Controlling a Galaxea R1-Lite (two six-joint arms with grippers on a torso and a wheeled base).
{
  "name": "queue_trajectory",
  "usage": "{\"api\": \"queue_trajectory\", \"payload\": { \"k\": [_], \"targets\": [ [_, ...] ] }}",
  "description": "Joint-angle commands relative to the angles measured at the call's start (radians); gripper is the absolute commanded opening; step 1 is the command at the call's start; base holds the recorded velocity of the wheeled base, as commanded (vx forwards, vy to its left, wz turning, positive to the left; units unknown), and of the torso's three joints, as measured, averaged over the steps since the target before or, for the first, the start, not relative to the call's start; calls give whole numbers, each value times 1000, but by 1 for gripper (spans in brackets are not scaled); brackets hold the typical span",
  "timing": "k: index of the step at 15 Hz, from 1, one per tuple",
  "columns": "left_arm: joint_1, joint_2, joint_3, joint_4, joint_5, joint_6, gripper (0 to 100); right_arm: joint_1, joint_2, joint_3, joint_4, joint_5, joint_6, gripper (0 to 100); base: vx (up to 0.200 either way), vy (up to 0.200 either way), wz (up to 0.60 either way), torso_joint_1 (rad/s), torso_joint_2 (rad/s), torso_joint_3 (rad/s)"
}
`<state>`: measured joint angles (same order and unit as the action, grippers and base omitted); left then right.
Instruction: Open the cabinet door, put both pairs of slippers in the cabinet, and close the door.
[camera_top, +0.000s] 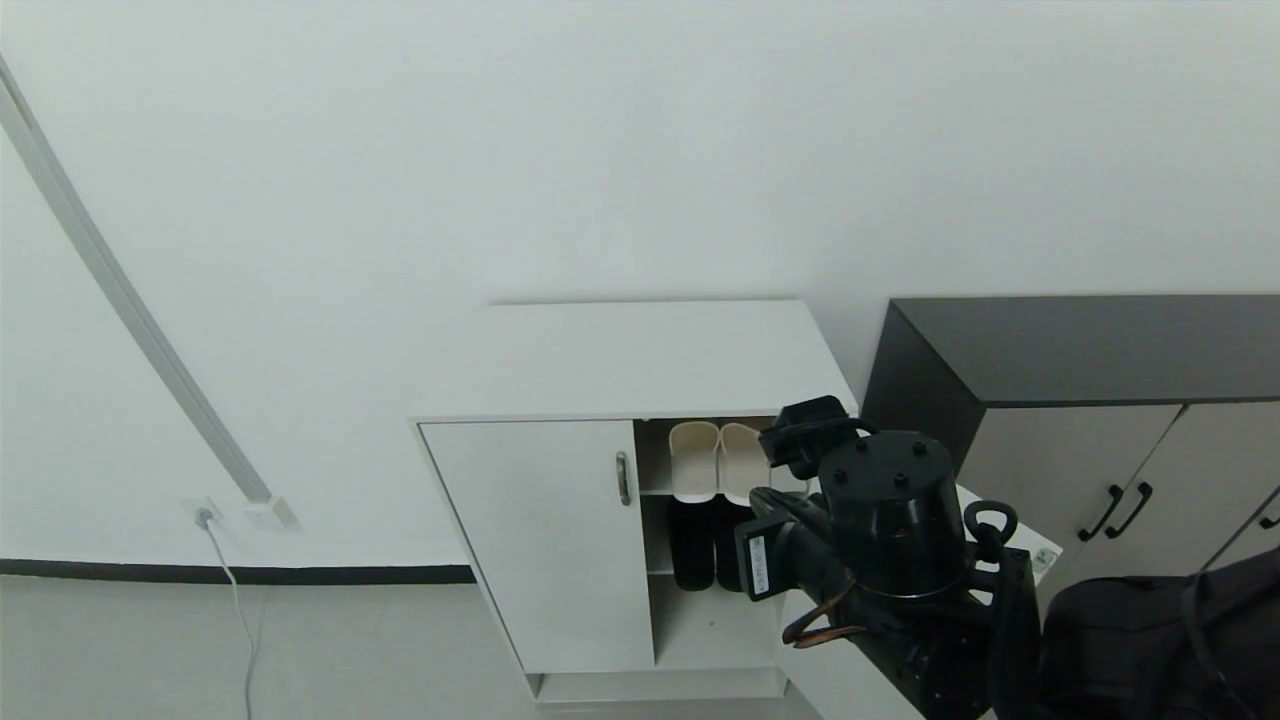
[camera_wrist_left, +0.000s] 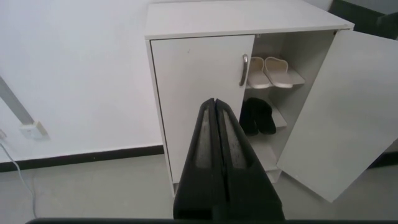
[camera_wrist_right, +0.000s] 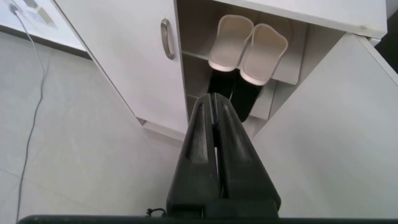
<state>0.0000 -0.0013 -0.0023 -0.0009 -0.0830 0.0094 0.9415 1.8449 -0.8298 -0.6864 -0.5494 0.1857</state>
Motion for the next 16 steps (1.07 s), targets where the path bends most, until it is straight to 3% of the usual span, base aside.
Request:
{"api": "queue_trajectory", "payload": {
  "k": [1, 3, 12, 16],
  "targets": [
    [0, 1, -1, -1, 0, 0, 0, 0, -1, 1, -1, 0, 0, 0, 0, 0, 0, 0, 0, 0],
    [0, 1, -1, -1, 0, 0, 0, 0, -1, 1, -1, -3, -3, 0, 0, 0, 0, 0, 0, 0],
    [0, 1, 1, -1, 0, 0, 0, -6, -1, 1, -2, -3, -6, 0, 0, 0, -600, 4, 2, 2],
    [0, 1, 1, -1, 0, 0, 0, -7, 0, 3, -16, -3, -8, 0, 0, 0, 0, 0, 0, 0]
  ]
}}
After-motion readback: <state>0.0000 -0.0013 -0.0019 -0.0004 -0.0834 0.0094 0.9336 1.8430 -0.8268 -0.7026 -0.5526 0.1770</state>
